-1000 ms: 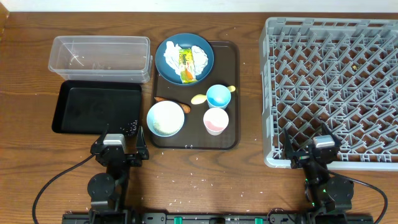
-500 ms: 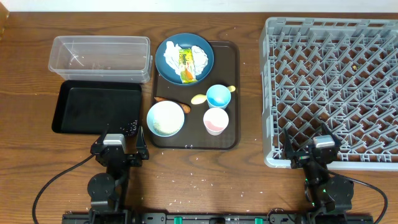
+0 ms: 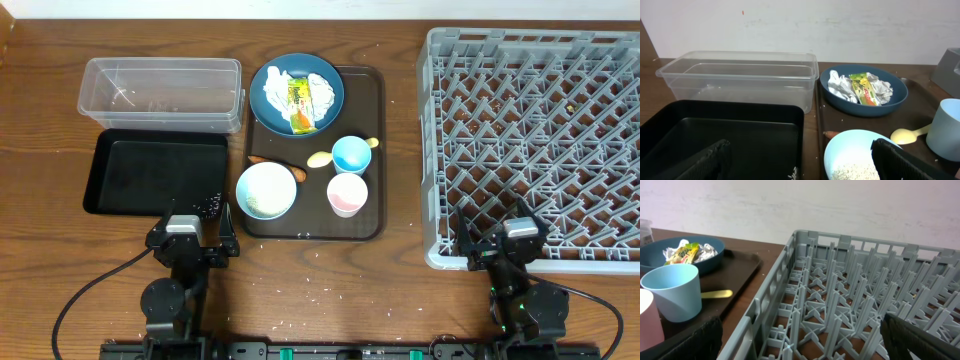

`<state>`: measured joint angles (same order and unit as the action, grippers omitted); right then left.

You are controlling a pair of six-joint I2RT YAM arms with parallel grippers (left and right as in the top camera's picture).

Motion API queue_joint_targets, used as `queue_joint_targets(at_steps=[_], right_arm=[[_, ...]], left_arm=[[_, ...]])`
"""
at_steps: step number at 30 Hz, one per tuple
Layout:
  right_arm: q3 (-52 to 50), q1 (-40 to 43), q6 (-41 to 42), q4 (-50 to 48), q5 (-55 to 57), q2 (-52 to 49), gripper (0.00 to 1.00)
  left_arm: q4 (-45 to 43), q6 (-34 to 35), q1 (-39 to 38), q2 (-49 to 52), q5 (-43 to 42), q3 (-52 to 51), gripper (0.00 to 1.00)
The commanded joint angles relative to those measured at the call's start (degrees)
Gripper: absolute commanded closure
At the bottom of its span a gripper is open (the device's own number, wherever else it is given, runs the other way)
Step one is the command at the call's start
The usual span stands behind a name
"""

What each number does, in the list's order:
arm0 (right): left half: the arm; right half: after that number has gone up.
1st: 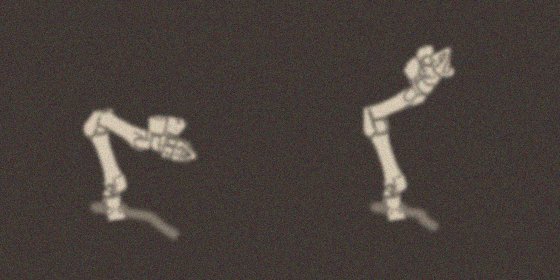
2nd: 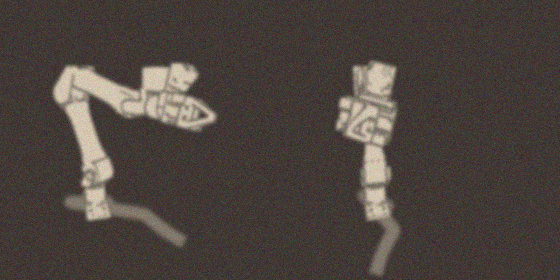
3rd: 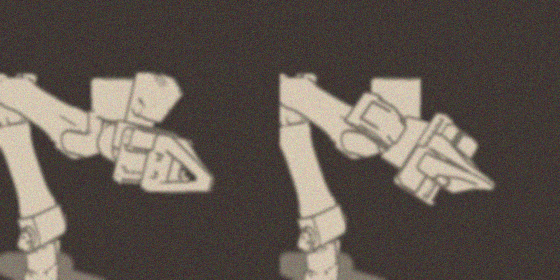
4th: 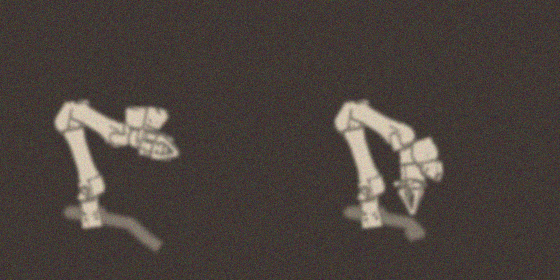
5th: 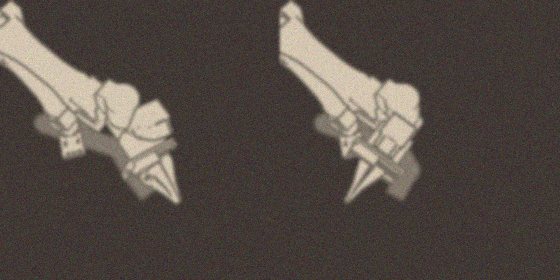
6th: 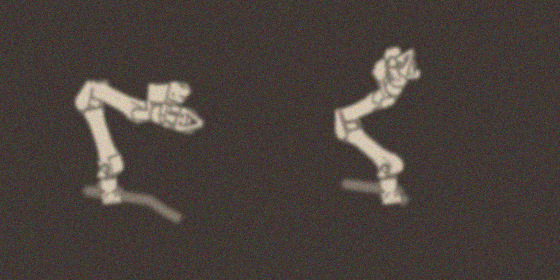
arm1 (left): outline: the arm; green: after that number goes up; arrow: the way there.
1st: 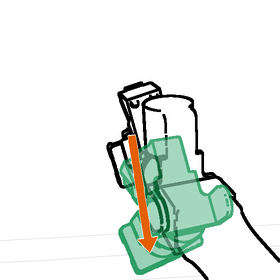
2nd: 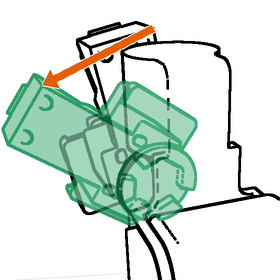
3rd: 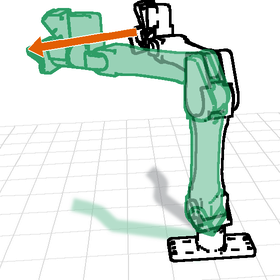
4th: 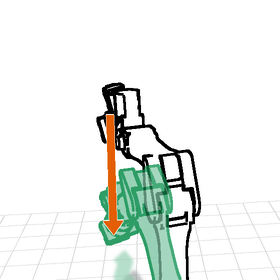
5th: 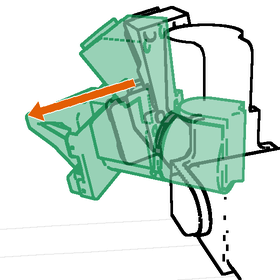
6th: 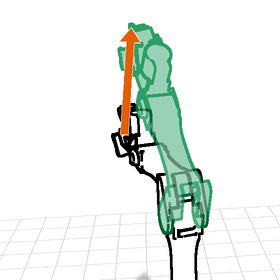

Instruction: Sort waste into correct bins and load items into the dishwasher rack

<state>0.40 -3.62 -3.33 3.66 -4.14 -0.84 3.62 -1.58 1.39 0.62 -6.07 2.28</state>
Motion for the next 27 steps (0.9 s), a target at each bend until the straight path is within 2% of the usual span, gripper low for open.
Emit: queue_joint_targets(at_steps=[1, 17, 22, 27], right_arm=[[-0.1, 0.6, 0.7, 0.2, -0.4, 0.5, 0.01], [-0.1, 0.6, 0.7, -0.1, 0.0, 0.5, 0.01], [-0.1, 0.6, 0.7, -4.4, 0.6, 0.5, 0.01], [-0.1, 0.6, 0.7, -13.5, -0.5, 0.5, 0.01]], left_arm=[[0.6, -0.7, -0.2, -0.4, -0.6, -1.6, 0.09], [0.6, -0.7, -0.2, -0.4, -0.6, -1.6, 0.09], [-0.2, -0.7, -0.2, -0.4, -0.6, -1.6, 0.09], [-8.6, -0.7, -0.2, -0.4, -1.1, -1.6, 0.09]])
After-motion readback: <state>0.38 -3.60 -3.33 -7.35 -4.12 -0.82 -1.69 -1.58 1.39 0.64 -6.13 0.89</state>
